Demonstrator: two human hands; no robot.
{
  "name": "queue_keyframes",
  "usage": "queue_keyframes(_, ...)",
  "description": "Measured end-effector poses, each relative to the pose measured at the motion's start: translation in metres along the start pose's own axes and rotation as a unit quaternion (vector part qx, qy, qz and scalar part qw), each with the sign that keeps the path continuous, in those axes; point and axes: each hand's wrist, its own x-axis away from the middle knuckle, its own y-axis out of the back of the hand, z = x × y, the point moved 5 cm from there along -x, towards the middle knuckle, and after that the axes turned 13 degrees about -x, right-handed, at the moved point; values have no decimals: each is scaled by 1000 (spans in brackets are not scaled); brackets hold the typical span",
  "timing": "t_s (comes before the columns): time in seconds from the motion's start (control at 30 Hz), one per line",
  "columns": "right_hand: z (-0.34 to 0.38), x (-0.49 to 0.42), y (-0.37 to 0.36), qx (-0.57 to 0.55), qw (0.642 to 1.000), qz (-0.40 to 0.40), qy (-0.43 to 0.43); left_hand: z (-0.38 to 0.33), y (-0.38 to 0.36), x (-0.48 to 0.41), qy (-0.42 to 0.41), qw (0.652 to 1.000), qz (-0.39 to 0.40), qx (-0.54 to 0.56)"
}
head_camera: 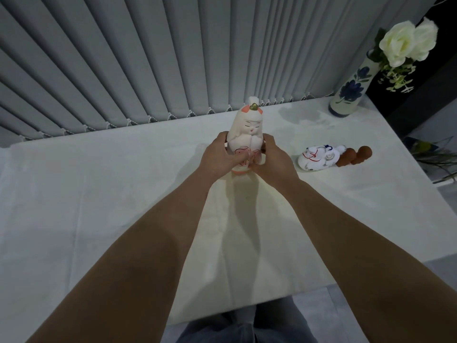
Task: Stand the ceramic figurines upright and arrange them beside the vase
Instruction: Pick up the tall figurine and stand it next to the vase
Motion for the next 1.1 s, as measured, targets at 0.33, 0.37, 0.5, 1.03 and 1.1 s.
queue_keyframes(0.33,0,-66,79,-7,999,6,34,-82,-8,-58,-14,998,-54,-19)
queue_keyframes(0.37,-5,-74,91,-9,999,4,34,-93,-15,-67,-19,998,-54,-19)
queue_keyframes(0.5,-32,-106,140,-4,1000,-9,20,-136,-50,-108,-31,998,-48,-29)
queue_keyframes(1.03,-130,-186,201,40,998,-41,4,-182,-141,-204,-21,999,-4,-38)
queue_keyframes(1.1,-132,-189,198,42,998,-55,9,-180,-142,-209,-21,999,-4,-34)
